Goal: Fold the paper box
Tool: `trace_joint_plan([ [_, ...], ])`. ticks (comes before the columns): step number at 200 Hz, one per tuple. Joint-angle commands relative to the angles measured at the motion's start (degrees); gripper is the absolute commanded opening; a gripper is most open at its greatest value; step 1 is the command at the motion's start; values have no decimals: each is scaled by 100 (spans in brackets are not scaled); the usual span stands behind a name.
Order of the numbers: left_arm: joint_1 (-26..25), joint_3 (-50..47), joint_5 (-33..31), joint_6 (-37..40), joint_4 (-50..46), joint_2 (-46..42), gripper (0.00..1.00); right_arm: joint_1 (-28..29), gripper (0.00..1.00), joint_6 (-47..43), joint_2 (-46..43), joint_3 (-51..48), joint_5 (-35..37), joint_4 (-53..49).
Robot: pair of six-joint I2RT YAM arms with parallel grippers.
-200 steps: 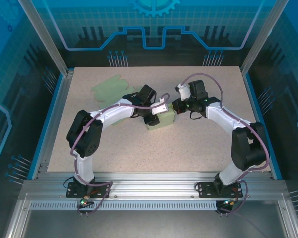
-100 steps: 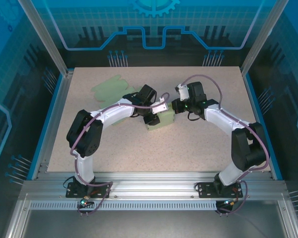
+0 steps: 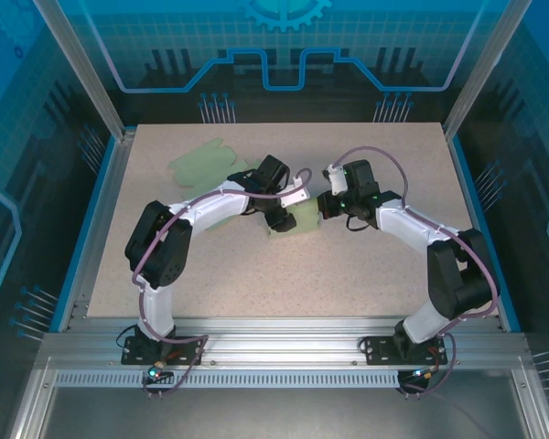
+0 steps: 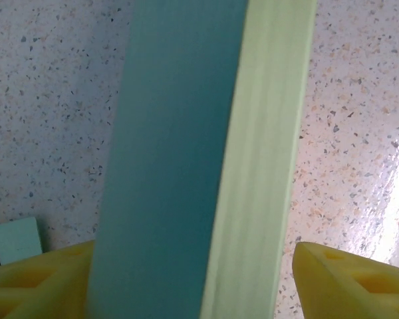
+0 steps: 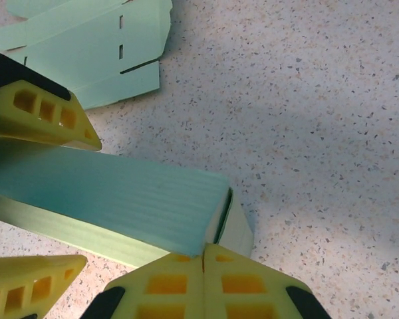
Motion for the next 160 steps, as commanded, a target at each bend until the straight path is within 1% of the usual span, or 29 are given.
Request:
trace_joint_plan([
  [1, 5, 95, -19, -156, -4, -46, 83, 114, 0, 7, 77, -43, 103, -528],
  [45, 8, -249, -69, -344, 305, -566, 94, 155, 0, -5, -36, 46, 210, -598],
  [73, 2, -512, -108, -577, 443, -1012, 96, 179, 0, 54, -78, 40, 300, -630],
  [90, -1, -674, -311, -788, 446, -1311, 96, 203, 0, 80, -98, 43, 331, -643],
  [105, -2, -855, -558, -994, 453, -1571, 94, 222, 0, 98, -97, 64, 358, -645],
  [122, 5, -966, -841, -1256, 219, -1761, 88, 245, 0, 108, -98, 102, 380, -677],
  [141, 7, -1085, -1100, -1576, -20, -1933, 79, 248, 0, 108, -98, 135, 398, -709],
  [150, 8, -1152, -1208, -1658, -140, -1993, 75, 254, 0, 108, -107, 129, 398, -713],
  [160, 3, -1245, -1286, -1664, -266, -2017, 74, 252, 0, 106, -115, 130, 410, -714],
])
